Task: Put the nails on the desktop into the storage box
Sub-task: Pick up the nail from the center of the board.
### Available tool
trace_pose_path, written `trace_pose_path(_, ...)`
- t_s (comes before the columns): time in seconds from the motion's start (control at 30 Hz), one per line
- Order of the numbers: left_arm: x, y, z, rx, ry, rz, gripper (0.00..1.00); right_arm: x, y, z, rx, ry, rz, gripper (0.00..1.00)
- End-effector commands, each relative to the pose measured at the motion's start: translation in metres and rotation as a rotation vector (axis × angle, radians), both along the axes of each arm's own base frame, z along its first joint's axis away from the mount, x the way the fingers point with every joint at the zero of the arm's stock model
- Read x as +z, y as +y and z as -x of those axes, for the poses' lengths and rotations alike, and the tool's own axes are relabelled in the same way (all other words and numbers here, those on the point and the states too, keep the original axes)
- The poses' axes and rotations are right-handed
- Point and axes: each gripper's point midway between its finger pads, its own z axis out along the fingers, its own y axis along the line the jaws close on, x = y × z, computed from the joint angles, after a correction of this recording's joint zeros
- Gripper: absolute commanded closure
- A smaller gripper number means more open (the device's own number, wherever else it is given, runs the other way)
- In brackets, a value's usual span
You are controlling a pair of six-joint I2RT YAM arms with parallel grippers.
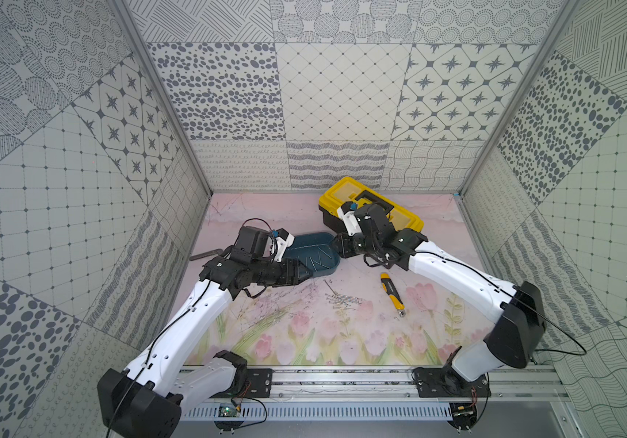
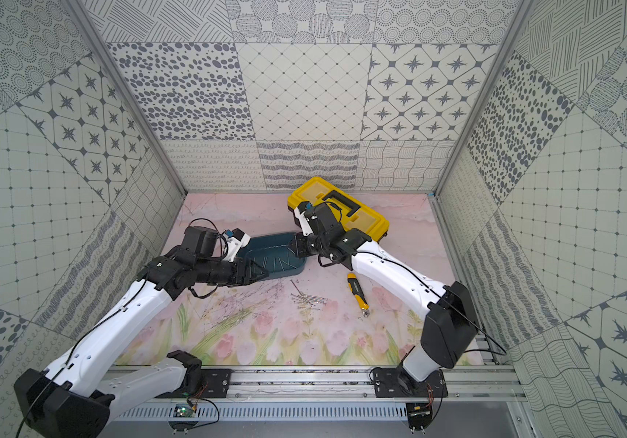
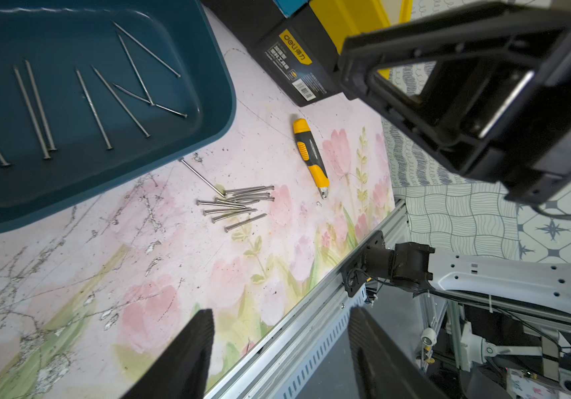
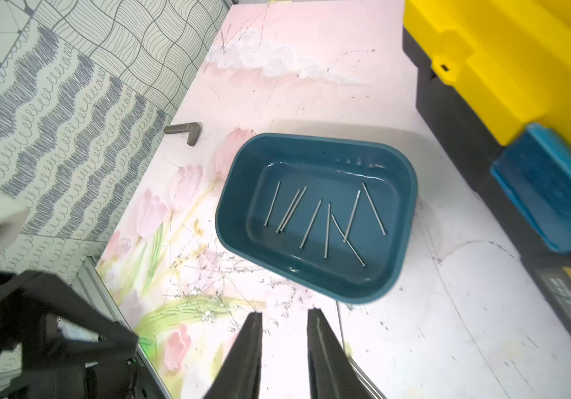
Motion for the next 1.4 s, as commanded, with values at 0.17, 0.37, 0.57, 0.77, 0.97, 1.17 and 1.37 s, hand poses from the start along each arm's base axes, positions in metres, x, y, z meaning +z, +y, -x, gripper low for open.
trace_pose_path(0.17,-0.014,-0.03,0.01,-0.298,-0.148,-0.112,0.01,0.013,-0.075,0.043,-0.009,-0.236,0.117,0.67)
trace_pose_path(0.37,-0.039,-0.046,0.018,-0.549,-0.308,-0.33,0.01,0.018,-0.111,0.074,-0.072,-0.274,0.044,0.59)
trace_pose_path(0.57,-0.044,-0.066,0.03,-0.781,-0.471,-0.369,0.01,0.01,-0.125,0.094,-0.085,-0.24,-0.008,0.54)
trace_pose_path(0.77,-0.059,-0.074,0.034,-0.947,-0.517,-0.394,0.08,0.004,-0.139,0.1,-0.159,-0.197,-0.03,0.53)
trace_pose_path(0.97,-0.086,-0.068,0.031,-1.131,-0.64,-0.526,0.1,0.003,-0.14,0.103,-0.187,-0.151,-0.056,0.53)
trace_pose_path(1.17,-0.103,-0.064,0.036,-1.327,-0.717,-0.553,0.13,0.005,-0.135,0.105,-0.178,-0.133,-0.078,0.53)
trace_pose_path(1.37,-0.12,-0.064,0.023,-1.403,-0.785,-0.614,0.15,0.004,-0.13,0.109,-0.166,-0.115,-0.091,0.53)
